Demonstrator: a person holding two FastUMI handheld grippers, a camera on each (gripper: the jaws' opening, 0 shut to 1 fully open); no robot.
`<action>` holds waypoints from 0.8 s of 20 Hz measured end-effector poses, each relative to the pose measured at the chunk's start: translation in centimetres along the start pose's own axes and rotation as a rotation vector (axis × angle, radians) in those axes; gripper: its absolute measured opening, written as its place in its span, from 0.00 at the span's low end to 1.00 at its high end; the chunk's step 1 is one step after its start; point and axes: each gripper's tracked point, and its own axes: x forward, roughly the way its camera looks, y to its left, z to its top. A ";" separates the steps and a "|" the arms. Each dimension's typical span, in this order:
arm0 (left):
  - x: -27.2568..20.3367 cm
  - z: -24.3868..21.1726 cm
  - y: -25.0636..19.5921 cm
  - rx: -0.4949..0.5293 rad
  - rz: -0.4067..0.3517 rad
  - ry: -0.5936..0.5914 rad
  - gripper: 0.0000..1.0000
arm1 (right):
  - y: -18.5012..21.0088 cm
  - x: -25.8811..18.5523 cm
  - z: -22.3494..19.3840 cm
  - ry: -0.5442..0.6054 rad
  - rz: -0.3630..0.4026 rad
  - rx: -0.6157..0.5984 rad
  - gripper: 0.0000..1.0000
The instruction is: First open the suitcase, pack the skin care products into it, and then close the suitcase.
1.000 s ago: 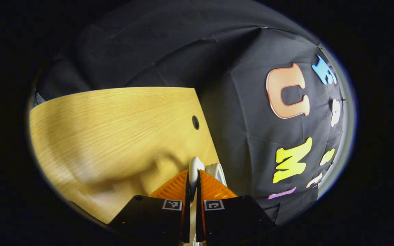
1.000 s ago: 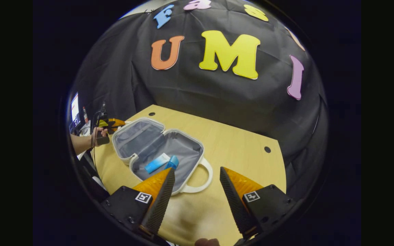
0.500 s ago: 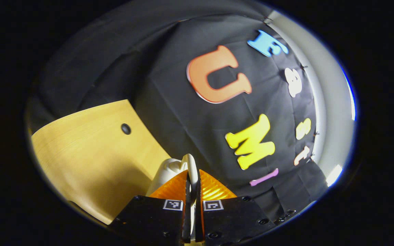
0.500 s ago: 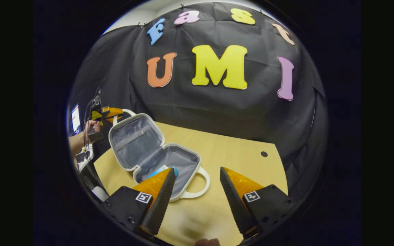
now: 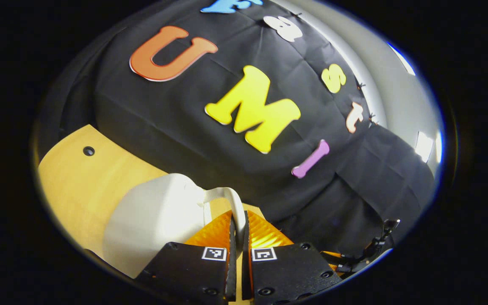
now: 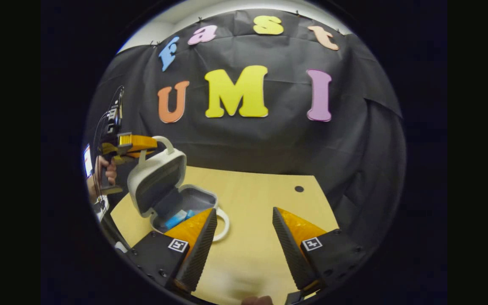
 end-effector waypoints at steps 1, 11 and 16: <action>1.1 -1.4 -0.1 0.026 -0.002 0.022 0.08 | -1.2 -0.3 0.0 -0.004 -0.022 0.005 0.79; 7.9 -13.8 0.3 0.238 0.061 0.274 0.08 | -8.9 -3.1 -1.0 0.023 -0.138 0.006 0.79; 8.6 -18.4 1.8 0.363 0.139 0.373 0.08 | -10.4 -2.9 -1.2 0.039 -0.147 -0.002 0.79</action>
